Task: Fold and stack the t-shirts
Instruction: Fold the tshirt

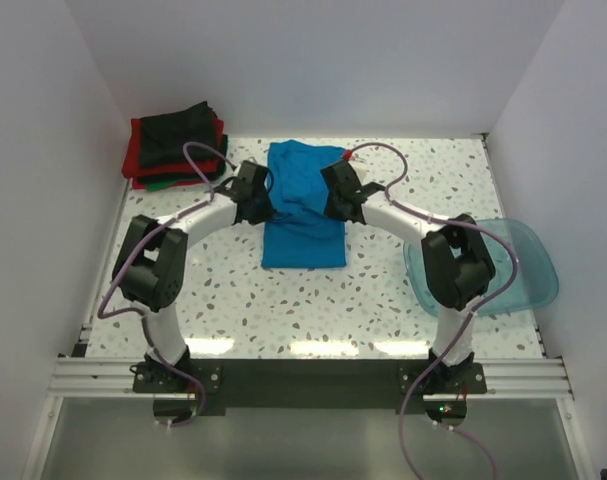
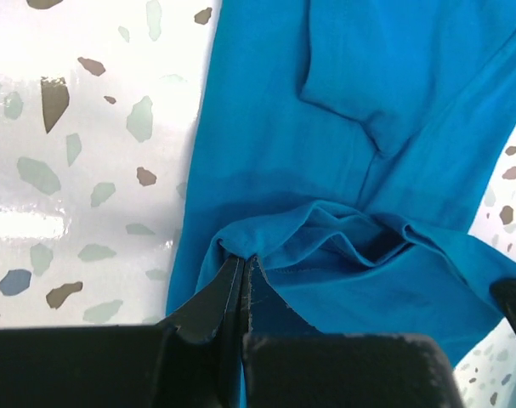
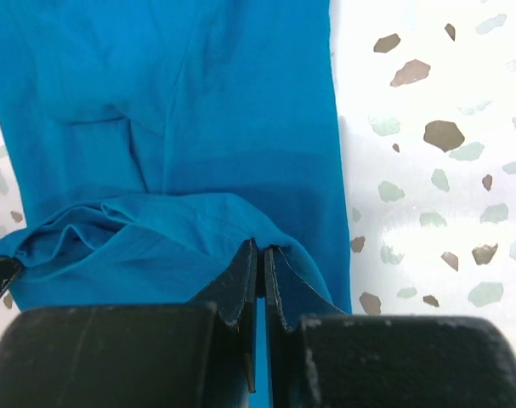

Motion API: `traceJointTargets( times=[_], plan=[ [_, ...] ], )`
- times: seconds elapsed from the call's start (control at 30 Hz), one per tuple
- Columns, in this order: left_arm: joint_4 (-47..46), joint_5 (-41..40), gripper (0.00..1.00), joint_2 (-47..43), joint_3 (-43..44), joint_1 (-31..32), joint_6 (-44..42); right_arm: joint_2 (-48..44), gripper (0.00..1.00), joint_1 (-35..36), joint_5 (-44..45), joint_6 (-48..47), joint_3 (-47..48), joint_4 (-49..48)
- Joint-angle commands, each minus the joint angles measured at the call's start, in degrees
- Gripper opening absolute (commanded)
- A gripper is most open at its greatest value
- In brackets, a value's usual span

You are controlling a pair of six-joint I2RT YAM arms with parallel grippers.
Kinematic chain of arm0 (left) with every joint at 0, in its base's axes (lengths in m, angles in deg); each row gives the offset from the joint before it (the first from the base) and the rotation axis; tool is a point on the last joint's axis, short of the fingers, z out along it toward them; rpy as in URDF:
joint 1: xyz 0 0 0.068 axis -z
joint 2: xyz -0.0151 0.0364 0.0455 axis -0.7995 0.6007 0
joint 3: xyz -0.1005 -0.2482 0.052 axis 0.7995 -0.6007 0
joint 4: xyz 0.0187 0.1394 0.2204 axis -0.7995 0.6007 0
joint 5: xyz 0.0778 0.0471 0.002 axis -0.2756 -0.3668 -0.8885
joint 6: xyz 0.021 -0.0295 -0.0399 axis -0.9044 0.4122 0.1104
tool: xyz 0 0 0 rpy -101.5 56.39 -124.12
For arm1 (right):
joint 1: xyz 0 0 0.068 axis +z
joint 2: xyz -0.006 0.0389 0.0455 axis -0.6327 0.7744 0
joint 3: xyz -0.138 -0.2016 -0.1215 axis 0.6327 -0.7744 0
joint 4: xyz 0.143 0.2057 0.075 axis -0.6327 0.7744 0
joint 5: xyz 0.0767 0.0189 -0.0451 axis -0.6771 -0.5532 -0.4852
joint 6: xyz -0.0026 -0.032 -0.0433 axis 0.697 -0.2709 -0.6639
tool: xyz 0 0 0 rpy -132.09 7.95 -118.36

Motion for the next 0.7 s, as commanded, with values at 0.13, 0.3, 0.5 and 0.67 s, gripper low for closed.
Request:
traceJointTargets(
  times=[0.13, 0.3, 0.5, 0.67],
  plan=[
    [-4.82, -0.07, 0.0, 3.09, 5.11, -0.52, -3.46, 4.6, 0.0, -1.68, 1.8, -1.09, 6.32, 0.41],
    [-1.66, -0.77, 0.0, 5.9, 8.89, -0.7, -3.38, 7.06, 0.0, -2.82, 1.98, 0.31, 8.43, 2.17],
    [0.28, -0.24, 0.53, 7.23, 10.74, -1.14, -4.61, 7.6, 0.51, -3.61, 2.33, -0.12, 10.02, 3.4],
    [0.9, -1.11, 1.0, 0.38, 6.01, -1.14, -4.08, 3.21, 0.81, -3.61, 0.66, -1.88, 8.18, 5.69]
  ],
)
